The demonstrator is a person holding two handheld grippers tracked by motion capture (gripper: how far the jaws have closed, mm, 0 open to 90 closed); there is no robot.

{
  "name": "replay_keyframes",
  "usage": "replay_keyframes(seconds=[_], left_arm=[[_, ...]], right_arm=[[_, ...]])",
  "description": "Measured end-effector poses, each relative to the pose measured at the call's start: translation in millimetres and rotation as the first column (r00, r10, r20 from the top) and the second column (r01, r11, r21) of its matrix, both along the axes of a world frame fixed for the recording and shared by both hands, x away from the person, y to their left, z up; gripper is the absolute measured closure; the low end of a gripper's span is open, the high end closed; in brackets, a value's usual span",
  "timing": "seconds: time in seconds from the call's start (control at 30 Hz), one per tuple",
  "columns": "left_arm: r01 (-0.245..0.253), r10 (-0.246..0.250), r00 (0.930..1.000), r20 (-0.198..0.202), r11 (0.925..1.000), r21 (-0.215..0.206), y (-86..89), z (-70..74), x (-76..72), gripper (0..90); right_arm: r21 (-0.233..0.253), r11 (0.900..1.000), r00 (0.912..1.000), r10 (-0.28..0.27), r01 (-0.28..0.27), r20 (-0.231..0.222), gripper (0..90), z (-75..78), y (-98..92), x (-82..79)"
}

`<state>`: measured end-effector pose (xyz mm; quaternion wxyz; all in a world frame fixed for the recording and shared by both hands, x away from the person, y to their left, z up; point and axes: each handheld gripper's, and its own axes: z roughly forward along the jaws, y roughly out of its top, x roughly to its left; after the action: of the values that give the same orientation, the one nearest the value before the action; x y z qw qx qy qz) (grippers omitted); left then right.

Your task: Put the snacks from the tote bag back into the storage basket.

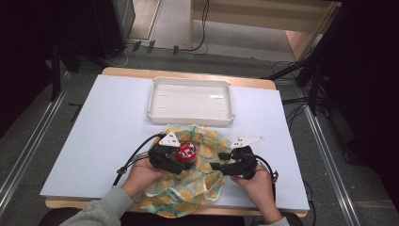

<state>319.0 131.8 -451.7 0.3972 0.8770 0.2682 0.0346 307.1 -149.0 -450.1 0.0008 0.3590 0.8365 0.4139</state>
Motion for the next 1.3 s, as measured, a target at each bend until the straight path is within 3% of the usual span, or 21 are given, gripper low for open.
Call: replay_keyframes(seconds=[0.3,0.47,0.8,1.3], left_arm=[[0.005,-0.005,0.9999,-0.013,0.9997,0.022,0.5,7.9,-2.0,26.0],[0.004,-0.004,0.9999,-0.012,1.0,0.002,4.0,13.9,-3.1,26.1],[0.019,-0.019,0.9997,-0.014,0.9998,0.001,10.1,28.3,-9.7,26.0],[0.002,-0.002,0.9999,-0.017,1.0,0.003,25.7,49.4,-13.8,26.0]], right_arm=[[0.006,1.0,1.0,-0.005,0.005,-0.005,45.1,0.1,0.3,-0.1],[0.002,1.0,1.0,0.001,-0.001,-0.001,45.1,-0.2,1.1,-0.3],[0.005,1.0,1.0,-0.001,0.001,0.0,45.1,0.2,0.9,-0.4],[0.003,1.0,1.0,0.0,0.0,0.005,45.1,0.5,1.4,-1.0]])
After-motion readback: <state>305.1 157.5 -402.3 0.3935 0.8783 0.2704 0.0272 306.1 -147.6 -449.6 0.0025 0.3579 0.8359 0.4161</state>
